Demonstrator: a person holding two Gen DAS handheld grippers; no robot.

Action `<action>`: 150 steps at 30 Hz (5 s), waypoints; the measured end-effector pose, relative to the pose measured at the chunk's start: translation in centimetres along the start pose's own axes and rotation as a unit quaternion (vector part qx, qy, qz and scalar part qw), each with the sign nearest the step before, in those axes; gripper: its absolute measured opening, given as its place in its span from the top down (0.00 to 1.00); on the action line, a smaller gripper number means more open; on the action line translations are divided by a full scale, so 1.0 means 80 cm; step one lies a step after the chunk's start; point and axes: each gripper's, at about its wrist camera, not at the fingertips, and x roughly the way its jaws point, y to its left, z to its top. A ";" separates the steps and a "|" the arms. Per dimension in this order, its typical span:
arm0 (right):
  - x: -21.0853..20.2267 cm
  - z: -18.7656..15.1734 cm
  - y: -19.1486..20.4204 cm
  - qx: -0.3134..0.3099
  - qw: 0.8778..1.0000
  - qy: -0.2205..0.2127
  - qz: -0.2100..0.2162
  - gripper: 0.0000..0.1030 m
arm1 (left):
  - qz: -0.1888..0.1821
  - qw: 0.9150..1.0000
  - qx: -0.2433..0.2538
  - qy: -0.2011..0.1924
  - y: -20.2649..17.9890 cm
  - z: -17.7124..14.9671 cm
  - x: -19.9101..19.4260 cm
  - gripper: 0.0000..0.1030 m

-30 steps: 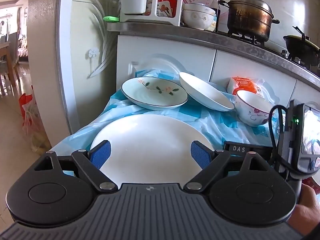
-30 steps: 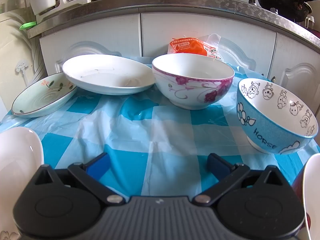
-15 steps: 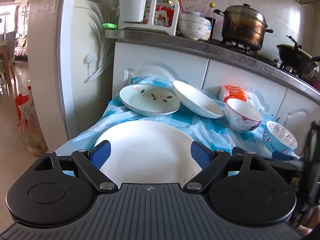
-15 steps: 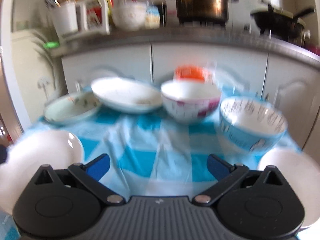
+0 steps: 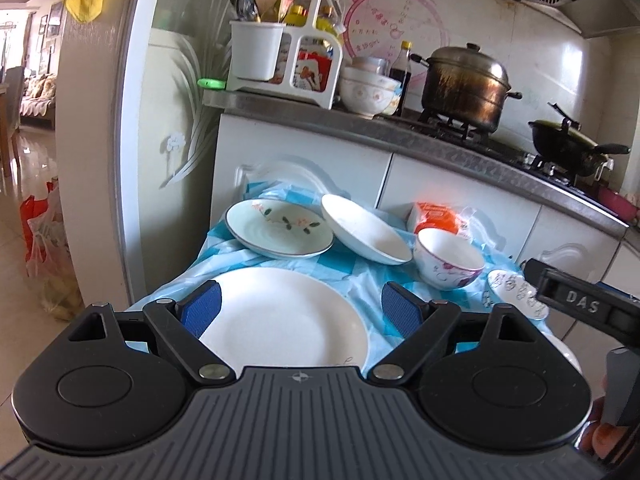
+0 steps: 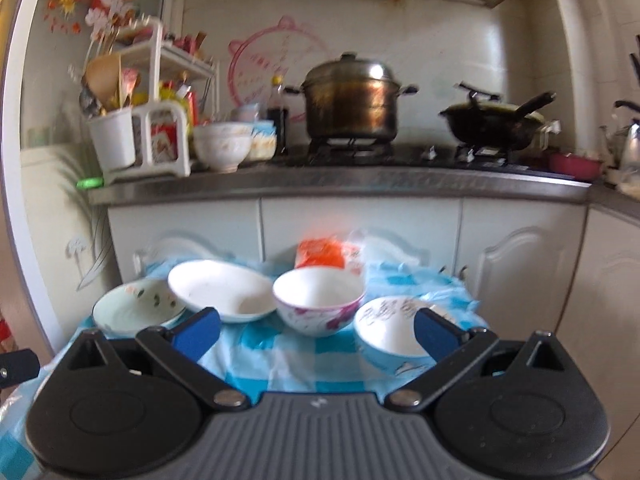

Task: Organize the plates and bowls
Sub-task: 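Move the left gripper toward the large white plate on the cloth, then close the left gripper on the rim of the large white plate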

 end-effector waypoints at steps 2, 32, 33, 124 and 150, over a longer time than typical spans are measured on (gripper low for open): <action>-0.014 0.005 -0.008 0.010 1.000 -0.013 -0.003 0.01 | -0.004 1.000 0.000 -0.004 -0.001 0.001 -0.009 0.00; -0.117 0.035 -0.038 0.043 0.993 -0.098 -0.054 0.01 | -0.048 0.996 0.023 -0.076 -0.020 0.013 -0.116 0.00; -0.117 0.035 -0.038 0.041 0.993 -0.097 -0.055 0.01 | -0.048 0.996 0.022 -0.076 -0.021 0.014 -0.116 0.00; 0.130 -0.104 0.056 0.174 0.918 0.182 0.306 0.21 | 0.034 0.995 -0.073 0.061 0.138 -0.031 0.145 0.39; 0.113 -0.096 0.093 0.077 0.942 0.138 0.297 0.17 | -0.003 0.998 -0.039 0.054 0.117 -0.038 0.142 0.64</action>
